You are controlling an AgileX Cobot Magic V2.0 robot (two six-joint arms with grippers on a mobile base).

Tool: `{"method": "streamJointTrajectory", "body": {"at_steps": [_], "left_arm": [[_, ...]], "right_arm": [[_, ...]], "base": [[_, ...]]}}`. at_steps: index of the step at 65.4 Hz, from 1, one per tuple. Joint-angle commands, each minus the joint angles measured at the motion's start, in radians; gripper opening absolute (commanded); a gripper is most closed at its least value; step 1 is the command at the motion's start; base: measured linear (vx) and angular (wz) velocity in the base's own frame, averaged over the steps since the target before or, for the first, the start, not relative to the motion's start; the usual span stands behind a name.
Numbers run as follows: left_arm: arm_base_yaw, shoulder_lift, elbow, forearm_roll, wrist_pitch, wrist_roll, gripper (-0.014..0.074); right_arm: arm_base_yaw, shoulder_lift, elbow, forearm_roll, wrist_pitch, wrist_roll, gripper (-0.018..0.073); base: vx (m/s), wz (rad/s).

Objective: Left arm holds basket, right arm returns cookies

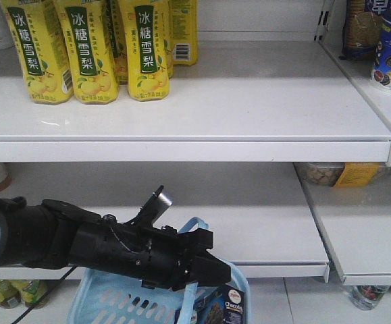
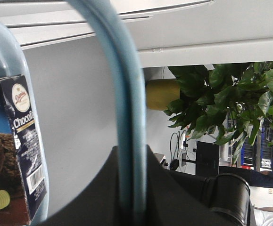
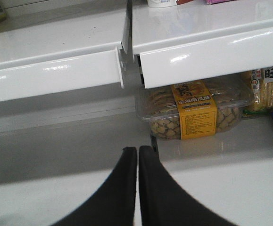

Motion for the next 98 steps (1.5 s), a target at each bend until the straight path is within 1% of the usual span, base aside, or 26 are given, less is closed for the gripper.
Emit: {"method": "streamJointTrajectory", "body": {"at_steps": [1,6,13,24,34,41,46,52,55,60,64,70,77,84,98], "left_arm": [[0.002,-0.047,-0.027,-0.037,0.023,0.047,-0.0006],[0.002,-0.047,-0.027,-0.037,0.023,0.047,-0.0006],[0.002,-0.047,-0.027,-0.037,0.023,0.047,-0.0006],[0.002,-0.047,-0.027,-0.037,0.023,0.047,-0.0006],[0.002,-0.047,-0.027,-0.037,0.023,0.047,-0.0006],[0.002,-0.047,-0.027,-0.037,0.023,0.047,-0.0006],[0.002,-0.047,-0.027,-0.037,0.023,0.047,-0.0006],[0.002,-0.047,-0.027,-0.037,0.023,0.047,-0.0006],[0.002,-0.047,-0.027,-0.037,0.023,0.047,-0.0006],[0.002,-0.047,-0.027,-0.037,0.023,0.047,-0.0006],[0.002,-0.047,-0.027,-0.037,0.023,0.047,-0.0006],[0.002,-0.047,-0.027,-0.037,0.023,0.047,-0.0006],[0.002,-0.047,-0.027,-0.037,0.023,0.047,-0.0006],[0.002,-0.047,-0.027,-0.037,0.023,0.047,-0.0006],[0.002,-0.047,-0.027,-0.037,0.023,0.047,-0.0006]], "right_arm": [[-0.002,0.012,-0.036,0.000,-0.073,0.006,0.0000],[0.008,0.012,-0.036,0.007,-0.075,0.006,0.0017],[0.056,0.016,-0.036,0.009,-0.065,0.008,0.0070],[0.152,0.048,-0.038,0.067,-0.003,0.017,0.0233],[0.253,0.125,-0.038,0.148,0.005,0.017,0.0390],[0.346,0.219,-0.038,0.212,0.001,0.017,0.0447],[0.412,0.283,-0.038,0.280,0.001,0.017,0.0458],[0.493,0.379,-0.038,0.393,-0.001,0.017,0.0456],[0.541,0.428,-0.038,0.467,-0.009,0.017,0.0456],[0.618,0.505,-0.039,0.555,-0.034,0.017,0.0456],[0.654,0.567,-0.047,0.603,-0.046,0.013,0.0456],[0.674,0.661,-0.085,0.609,-0.034,-0.010,0.0456],[0.673,0.770,-0.147,0.603,0.005,-0.044,0.0456],[0.673,0.869,-0.207,0.601,0.040,-0.044,0.0456],[0.673,0.998,-0.271,0.618,0.039,-0.042,0.0456]], "base": [[0.00,0.00],[0.00,0.00],[0.00,0.00],[0.00,0.00],[0.00,0.00],[0.00,0.00],[0.00,0.00],[0.00,0.00],[0.00,0.00],[0.00,0.00],[0.00,0.00],[0.00,0.00],[0.00,0.00],[0.00,0.00],[0.00,0.00]]}}
